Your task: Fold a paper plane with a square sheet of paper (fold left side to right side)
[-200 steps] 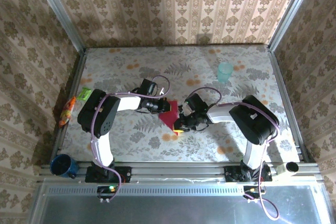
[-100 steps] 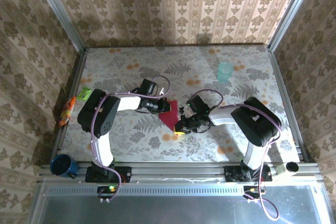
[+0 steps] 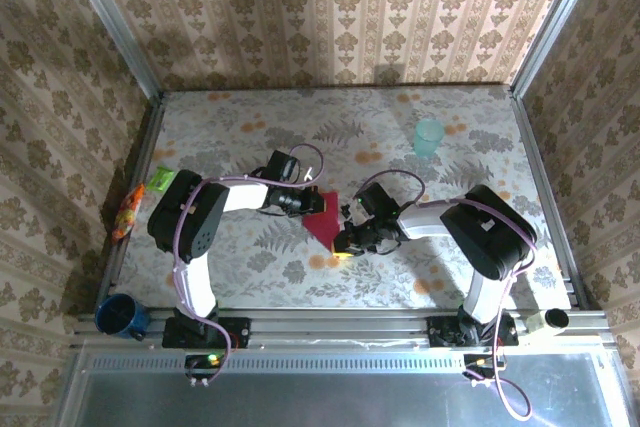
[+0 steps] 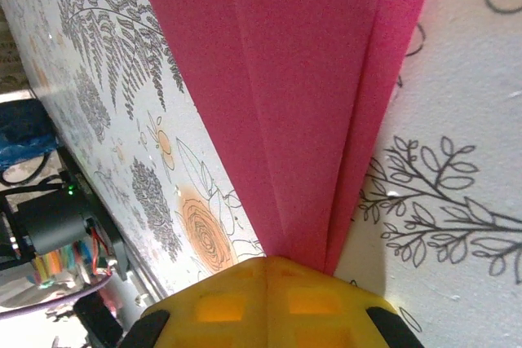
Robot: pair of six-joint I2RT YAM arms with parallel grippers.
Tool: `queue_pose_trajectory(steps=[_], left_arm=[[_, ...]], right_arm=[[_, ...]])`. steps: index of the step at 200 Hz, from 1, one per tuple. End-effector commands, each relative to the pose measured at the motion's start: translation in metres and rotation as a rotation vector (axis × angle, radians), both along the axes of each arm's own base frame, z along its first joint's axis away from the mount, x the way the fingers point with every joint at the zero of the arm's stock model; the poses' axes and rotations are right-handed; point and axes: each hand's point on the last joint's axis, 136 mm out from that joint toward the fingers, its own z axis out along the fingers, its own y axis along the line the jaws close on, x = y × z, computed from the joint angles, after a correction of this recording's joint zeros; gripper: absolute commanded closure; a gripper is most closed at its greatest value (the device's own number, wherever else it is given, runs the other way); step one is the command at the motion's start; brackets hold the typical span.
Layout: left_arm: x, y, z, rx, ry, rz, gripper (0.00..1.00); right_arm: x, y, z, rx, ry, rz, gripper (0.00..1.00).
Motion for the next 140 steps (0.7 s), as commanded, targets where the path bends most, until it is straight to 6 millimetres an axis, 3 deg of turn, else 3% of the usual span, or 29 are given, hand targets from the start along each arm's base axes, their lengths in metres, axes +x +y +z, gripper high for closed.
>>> queue_pose_trajectory(steps=[1,49,73,93,140], left_arm=[[-0.02,0.028,-0.046,0.165,0.11,0.034,1.0],[-0.019,0.029,-0.046,0.167,0.109,0.032,1.0],[-0.019,0.029,-0.046,0.168,0.11,0.032,1.0],[-0.019,0.028,-0.045,0.164,0.109,0.031,1.0],[-0.014,0.025,-0.04,0.156,0.099,0.025,1.0]], right_arm=[[-0.029,-0.03,-0.031,-0.182,0.079,0.022,1.0],[-0.045,-0.04,-0.048,-0.247,0.087,0.067,1.0],[-0.047,-0.039,-0.043,-0.244,0.075,0.07,1.0],[-0.037,-0.029,-0.028,-0.196,0.04,0.062,1.0],[0.001,0.011,0.028,-0.008,-0.045,0.043,1.0]])
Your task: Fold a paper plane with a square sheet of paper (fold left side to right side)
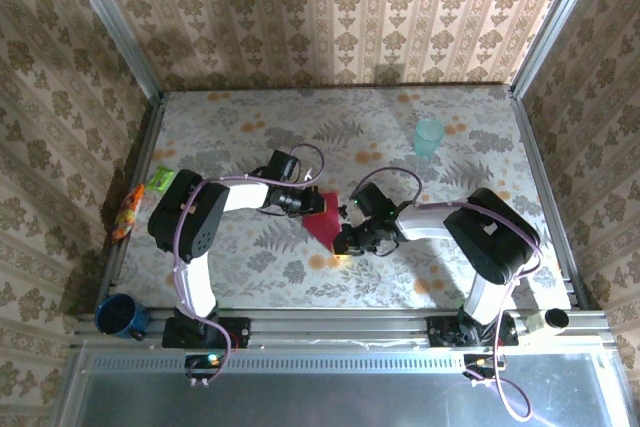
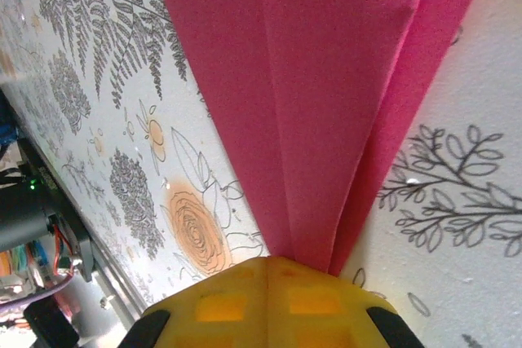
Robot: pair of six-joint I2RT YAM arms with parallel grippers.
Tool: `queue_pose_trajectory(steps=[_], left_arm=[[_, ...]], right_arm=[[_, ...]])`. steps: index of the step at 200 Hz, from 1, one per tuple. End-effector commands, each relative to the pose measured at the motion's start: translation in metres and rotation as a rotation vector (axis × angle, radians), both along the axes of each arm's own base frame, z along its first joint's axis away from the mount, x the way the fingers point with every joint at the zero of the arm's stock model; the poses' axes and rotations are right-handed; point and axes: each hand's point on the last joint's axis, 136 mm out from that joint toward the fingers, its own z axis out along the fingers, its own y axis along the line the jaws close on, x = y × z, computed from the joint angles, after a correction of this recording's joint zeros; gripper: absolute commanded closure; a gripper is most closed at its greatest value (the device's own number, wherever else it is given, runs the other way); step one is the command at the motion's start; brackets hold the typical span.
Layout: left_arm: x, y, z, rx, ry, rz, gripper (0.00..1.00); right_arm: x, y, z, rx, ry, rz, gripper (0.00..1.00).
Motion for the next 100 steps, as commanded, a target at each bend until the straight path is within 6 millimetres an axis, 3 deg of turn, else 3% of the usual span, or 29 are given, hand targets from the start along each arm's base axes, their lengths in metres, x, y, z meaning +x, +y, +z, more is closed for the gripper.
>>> queue_pose_trajectory(steps=[1,27,100], left_arm=[[-0.014,0.024,-0.04,0.15,0.088,0.025,1.0],[-0.013,0.023,-0.04,0.147,0.086,0.022,1.0],[-0.015,0.02,-0.038,0.142,0.084,0.015,1.0]], right_arm=[[0.002,0.01,0.024,0.047,0.02,0.004,1.0],[0.021,0.016,0.035,0.074,-0.008,-0.012,1.0],[0.052,0.019,0.008,-0.018,-0.024,-0.037,1.0]])
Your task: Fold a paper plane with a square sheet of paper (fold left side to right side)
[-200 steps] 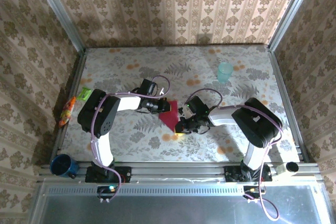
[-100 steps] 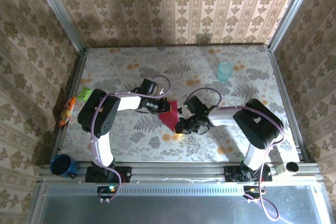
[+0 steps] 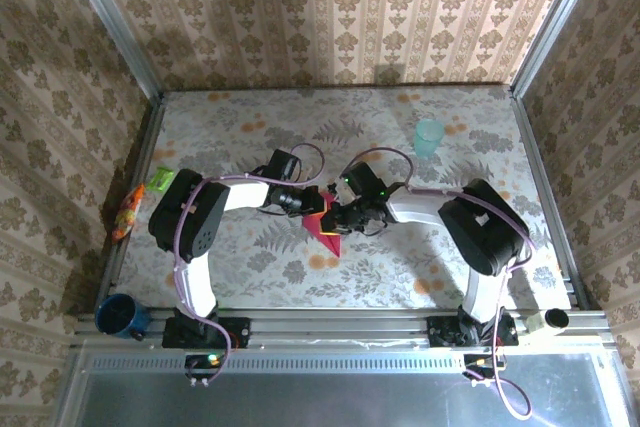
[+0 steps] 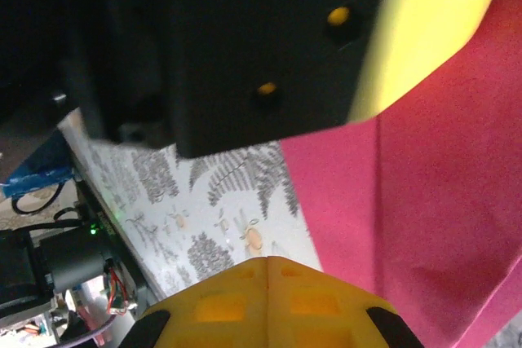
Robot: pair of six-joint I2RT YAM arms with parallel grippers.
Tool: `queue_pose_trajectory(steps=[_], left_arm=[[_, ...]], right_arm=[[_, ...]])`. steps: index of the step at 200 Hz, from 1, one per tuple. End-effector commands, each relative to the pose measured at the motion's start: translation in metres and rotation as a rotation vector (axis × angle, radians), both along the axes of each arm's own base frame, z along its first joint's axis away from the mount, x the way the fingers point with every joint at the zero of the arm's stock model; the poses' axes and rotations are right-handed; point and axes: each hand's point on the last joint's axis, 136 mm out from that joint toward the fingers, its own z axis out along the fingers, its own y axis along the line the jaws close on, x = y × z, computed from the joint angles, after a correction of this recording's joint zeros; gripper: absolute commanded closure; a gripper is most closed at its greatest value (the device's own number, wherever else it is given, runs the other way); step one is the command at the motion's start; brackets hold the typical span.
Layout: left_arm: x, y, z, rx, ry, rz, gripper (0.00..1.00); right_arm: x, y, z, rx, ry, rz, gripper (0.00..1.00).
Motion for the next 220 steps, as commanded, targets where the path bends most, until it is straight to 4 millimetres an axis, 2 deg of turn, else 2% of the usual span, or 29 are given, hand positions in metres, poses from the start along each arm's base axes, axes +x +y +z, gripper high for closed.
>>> queue_pose_trajectory(steps=[1,41,72,113,165,199,220], left_arm=[[-0.015,0.02,-0.038,0.137,0.075,0.016,1.0],[-0.015,0.021,-0.039,0.139,0.075,0.02,1.0],[-0.015,0.023,-0.04,0.144,0.076,0.029,1.0],[-0.015,0.026,-0.041,0.145,0.08,0.037,1.0],[-0.013,0.026,-0.037,0.142,0.07,0.033,1.0],[-0.006,0.02,-0.025,0.119,0.045,0.027,1.0],[0.0,0.014,-0.013,0.092,0.025,0.023,1.0]], right_arm=[[0.001,-0.008,-0.019,-0.074,0.024,-0.01,1.0],[-0.003,-0.016,-0.038,-0.134,0.054,-0.023,1.0],[-0.021,-0.025,-0.047,-0.168,0.091,-0.005,1.0],[-0.054,-0.035,-0.055,-0.178,0.162,0.022,1.0],[-0.08,-0.038,-0.052,-0.143,0.205,0.031,1.0],[-0.079,-0.034,-0.042,-0.109,0.195,0.039,1.0],[-0.07,-0.027,-0.028,-0.071,0.167,0.041,1.0]])
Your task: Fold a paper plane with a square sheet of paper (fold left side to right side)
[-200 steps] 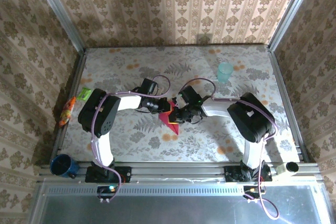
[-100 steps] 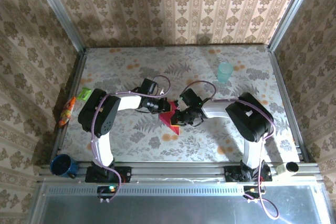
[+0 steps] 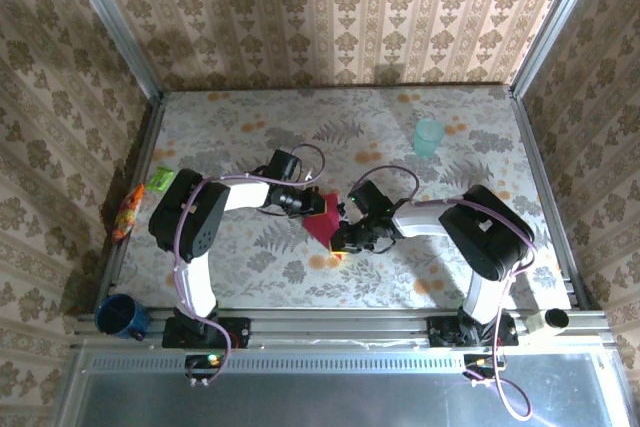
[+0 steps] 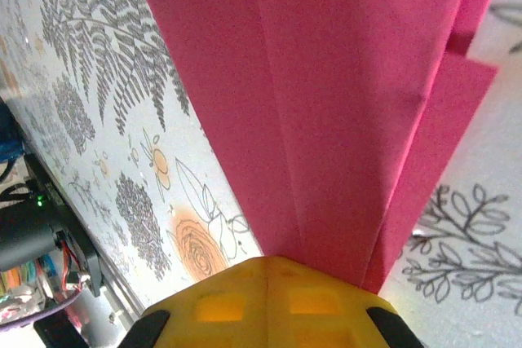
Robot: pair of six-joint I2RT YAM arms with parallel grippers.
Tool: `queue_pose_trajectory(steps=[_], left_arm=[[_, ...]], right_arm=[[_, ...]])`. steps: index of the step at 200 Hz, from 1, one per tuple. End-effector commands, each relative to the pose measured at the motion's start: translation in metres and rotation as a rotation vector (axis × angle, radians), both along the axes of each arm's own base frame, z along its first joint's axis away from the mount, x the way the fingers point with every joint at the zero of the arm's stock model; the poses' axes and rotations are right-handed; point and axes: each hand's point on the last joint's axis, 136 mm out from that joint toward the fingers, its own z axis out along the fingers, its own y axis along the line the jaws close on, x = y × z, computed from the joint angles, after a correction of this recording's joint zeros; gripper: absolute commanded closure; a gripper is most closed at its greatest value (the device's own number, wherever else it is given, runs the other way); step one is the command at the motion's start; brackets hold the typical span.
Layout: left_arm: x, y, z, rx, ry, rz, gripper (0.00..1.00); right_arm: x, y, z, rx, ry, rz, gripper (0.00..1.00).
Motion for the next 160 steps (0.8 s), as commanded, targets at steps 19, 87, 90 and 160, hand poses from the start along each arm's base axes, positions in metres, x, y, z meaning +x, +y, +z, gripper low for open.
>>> queue_pose_trajectory(steps=[19,87,90,160], left_arm=[[0.008,0.006,0.003,0.051,-0.017,0.019,0.99],[0.038,0.012,0.098,-0.116,-0.226,0.056,0.67],[0.038,0.014,0.101,-0.119,-0.235,0.06,0.66],[0.029,0.047,0.091,-0.149,-0.251,0.133,0.51]], right_arm=[[-0.008,0.001,0.019,0.027,0.057,0.014,1.0],[0.049,-0.02,0.062,0.133,-0.137,-0.068,0.76],[0.051,-0.021,0.062,0.134,-0.145,-0.071,0.75],[0.084,-0.018,0.041,0.15,-0.192,-0.103,0.58]])
